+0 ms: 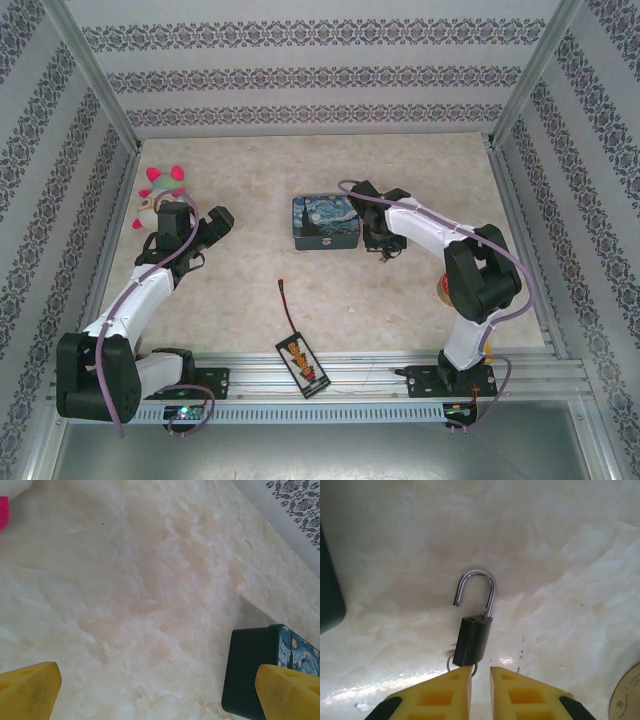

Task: Unlock a padlock with a key

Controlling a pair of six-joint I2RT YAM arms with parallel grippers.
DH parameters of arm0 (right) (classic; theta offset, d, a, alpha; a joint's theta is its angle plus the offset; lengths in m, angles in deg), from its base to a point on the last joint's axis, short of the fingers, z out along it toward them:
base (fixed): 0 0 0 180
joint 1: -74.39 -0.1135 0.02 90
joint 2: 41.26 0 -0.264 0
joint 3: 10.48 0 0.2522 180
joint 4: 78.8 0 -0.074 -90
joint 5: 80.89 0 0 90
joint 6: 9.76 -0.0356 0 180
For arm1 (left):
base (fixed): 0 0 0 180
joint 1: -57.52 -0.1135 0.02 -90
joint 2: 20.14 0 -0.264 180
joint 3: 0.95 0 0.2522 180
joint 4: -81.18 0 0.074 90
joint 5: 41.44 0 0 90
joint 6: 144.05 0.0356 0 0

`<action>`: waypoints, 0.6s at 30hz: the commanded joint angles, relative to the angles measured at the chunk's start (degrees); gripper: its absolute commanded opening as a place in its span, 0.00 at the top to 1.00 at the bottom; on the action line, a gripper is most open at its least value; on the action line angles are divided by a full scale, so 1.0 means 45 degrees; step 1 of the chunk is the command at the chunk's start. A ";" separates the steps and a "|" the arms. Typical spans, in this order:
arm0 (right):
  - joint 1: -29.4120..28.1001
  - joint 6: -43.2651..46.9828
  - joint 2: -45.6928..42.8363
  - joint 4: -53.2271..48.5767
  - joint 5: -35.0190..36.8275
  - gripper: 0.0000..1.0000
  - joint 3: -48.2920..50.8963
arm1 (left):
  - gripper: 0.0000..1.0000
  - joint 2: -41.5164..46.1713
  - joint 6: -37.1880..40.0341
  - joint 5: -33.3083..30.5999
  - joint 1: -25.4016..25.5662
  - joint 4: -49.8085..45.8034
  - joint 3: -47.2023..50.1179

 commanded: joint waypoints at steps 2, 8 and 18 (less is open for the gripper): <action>0.0111 0.0209 0.0896 0.0227 0.0023 0.82 0.0008 | 0.01 -0.0083 0.0125 0.0028 -0.0235 -0.0055 -0.0375; 0.0179 0.0365 0.1467 0.0586 -0.0209 0.82 -0.0147 | 0.01 -0.0072 0.0097 0.0073 -0.0267 -0.0030 -0.0424; 0.0306 0.0558 0.0051 0.0731 -0.0285 0.81 0.0436 | 0.01 0.0425 0.0803 -0.0935 -0.0450 -0.0654 -0.0607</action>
